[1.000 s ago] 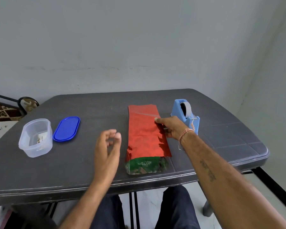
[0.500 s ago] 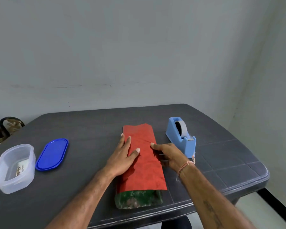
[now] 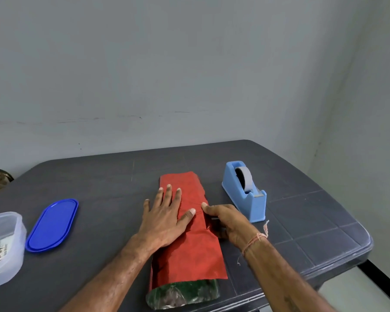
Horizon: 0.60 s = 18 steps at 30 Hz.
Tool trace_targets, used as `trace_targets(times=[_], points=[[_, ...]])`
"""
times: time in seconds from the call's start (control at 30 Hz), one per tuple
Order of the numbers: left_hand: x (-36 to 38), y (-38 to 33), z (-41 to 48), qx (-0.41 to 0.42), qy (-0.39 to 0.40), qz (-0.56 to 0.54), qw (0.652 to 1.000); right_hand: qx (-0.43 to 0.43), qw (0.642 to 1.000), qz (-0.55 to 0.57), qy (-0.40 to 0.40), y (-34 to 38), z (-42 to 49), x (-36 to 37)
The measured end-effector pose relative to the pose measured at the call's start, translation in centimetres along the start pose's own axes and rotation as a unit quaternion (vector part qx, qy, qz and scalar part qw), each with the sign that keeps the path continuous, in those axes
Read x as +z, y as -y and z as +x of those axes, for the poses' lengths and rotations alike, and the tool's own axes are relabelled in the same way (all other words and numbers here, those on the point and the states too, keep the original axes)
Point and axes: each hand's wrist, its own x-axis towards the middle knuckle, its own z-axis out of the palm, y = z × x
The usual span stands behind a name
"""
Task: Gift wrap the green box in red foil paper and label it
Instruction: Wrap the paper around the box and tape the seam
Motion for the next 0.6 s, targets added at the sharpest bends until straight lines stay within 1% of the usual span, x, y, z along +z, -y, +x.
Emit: trace_targets(times=[0.1,0.2,0.4,0.6], points=[[0.17,-0.26,0.03,0.004,-0.017,0.02,1.0,0.0,1.0,0.003,0.009,-0.02,0.12,-0.01],[0.43,-0.34,-0.04,0.028,-0.027,0.036,0.999,-0.007,1.0,0.005,0.011,-0.21,0.2,0.17],[0.5,-0.38,0.1,0.026,-0.016,-0.005,1.0,-0.027,0.999,0.01,0.015,-0.51,0.26,0.41],[-0.04,-0.53,-0.17,0.018,-0.003,-0.048,0.999,-0.028,1.0,-0.003,0.009,-0.56,0.15,0.48]])
